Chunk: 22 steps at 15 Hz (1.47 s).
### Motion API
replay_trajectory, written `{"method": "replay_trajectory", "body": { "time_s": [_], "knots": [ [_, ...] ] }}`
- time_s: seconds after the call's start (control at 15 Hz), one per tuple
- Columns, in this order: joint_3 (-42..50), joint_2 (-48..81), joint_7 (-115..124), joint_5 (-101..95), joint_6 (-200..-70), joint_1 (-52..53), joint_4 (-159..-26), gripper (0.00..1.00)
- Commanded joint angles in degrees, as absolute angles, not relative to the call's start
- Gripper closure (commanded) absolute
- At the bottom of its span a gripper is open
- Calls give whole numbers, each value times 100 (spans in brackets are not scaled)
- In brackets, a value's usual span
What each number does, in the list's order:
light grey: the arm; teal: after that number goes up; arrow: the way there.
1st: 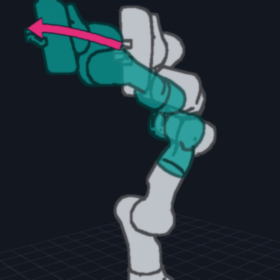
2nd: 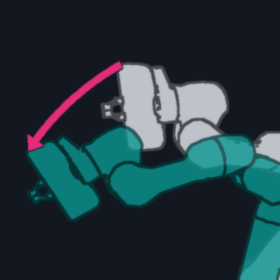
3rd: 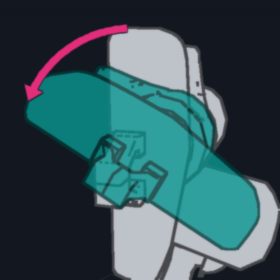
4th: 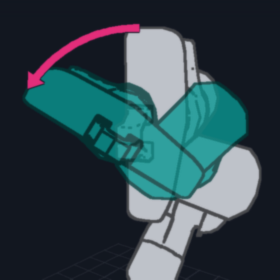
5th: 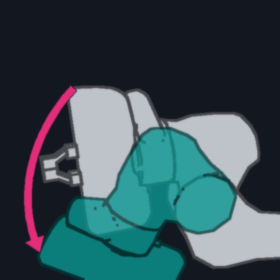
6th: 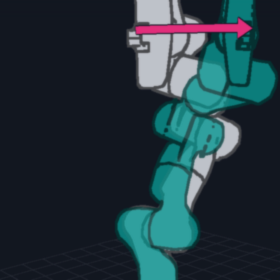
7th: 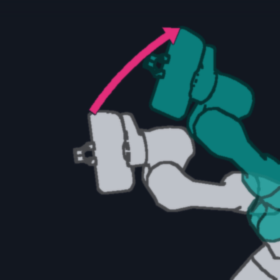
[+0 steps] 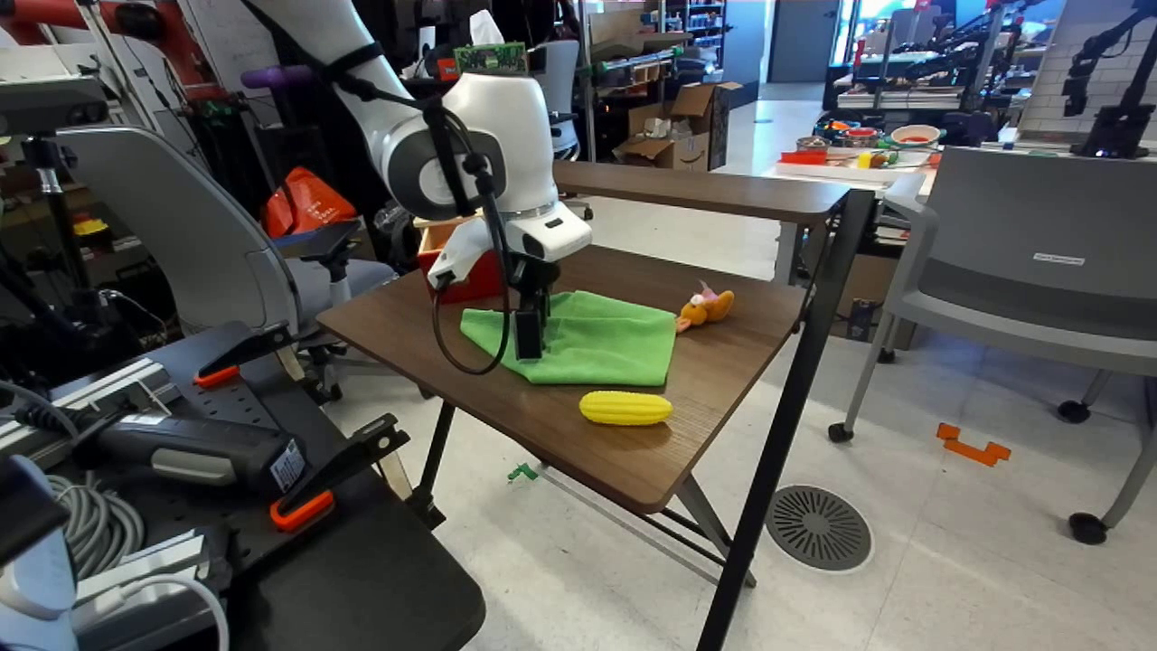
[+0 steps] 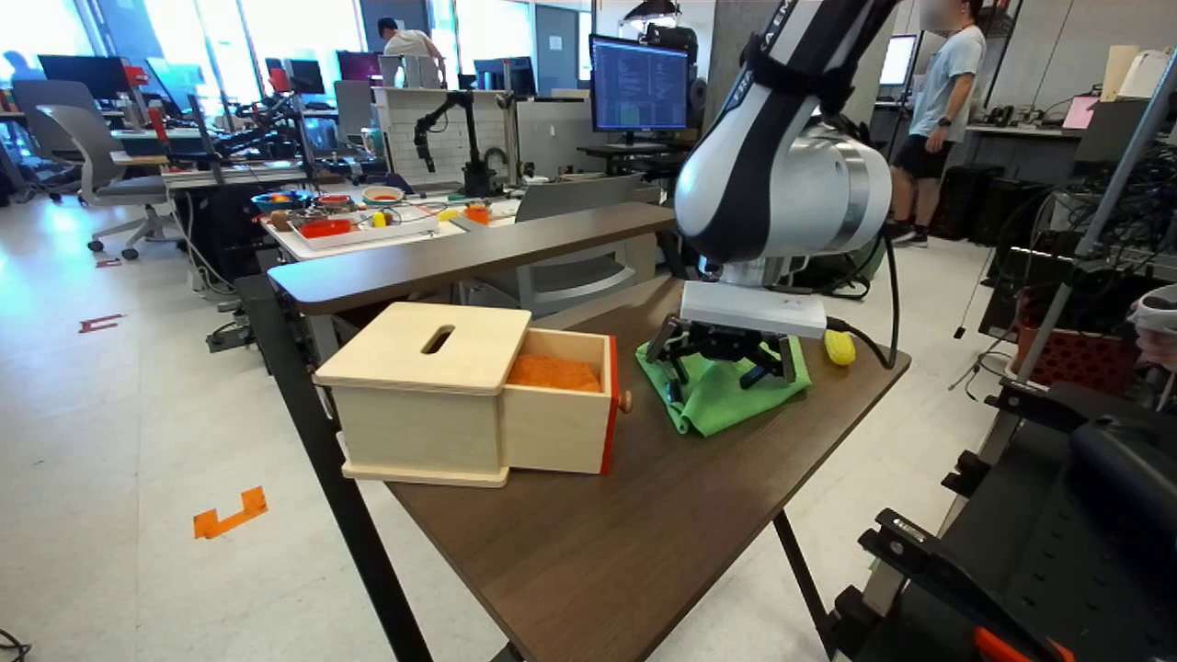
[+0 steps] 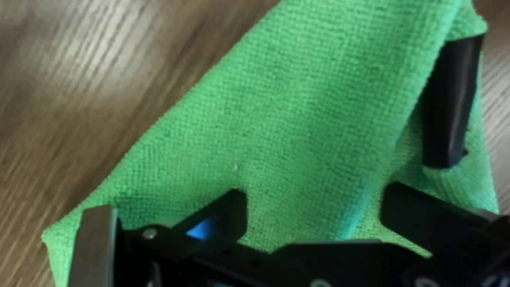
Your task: Push the green towel away from you
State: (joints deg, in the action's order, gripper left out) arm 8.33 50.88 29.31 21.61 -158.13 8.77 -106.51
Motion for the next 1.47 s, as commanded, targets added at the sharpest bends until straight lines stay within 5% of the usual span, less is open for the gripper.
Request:
{"method": "replay_trajectory", "body": {
  "time_s": [0.0, 0.87, 1.4],
  "knots": [
    [844, 5736, 3388, 1995, -15233, 782, -9592, 0],
    [623, 6696, 4677, 1900, -14352, 701, -7417, 0],
    [575, 5198, 4154, 1720, -14797, 628, -9209, 0]
  ]
}}
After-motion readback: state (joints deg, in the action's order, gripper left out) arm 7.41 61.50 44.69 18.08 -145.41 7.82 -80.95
